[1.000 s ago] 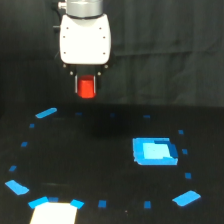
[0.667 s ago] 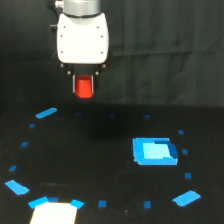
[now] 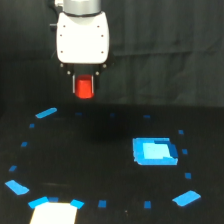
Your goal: Pick up the red object from the table
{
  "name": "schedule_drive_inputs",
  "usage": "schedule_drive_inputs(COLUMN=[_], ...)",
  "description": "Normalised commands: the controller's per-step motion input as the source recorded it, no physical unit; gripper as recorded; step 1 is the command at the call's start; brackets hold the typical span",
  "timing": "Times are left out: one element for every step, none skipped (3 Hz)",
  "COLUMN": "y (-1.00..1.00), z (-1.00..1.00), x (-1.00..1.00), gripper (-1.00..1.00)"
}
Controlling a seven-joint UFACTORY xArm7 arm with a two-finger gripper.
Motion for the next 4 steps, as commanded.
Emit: schedule_drive_inputs(y=[-0.02, 0.04, -0.3, 0.09], z=[0.64, 0.2, 0.11, 0.46], x=[0.22, -0.31, -0.02, 0.27], gripper=[-1.0, -1.0, -1.0, -1.0])
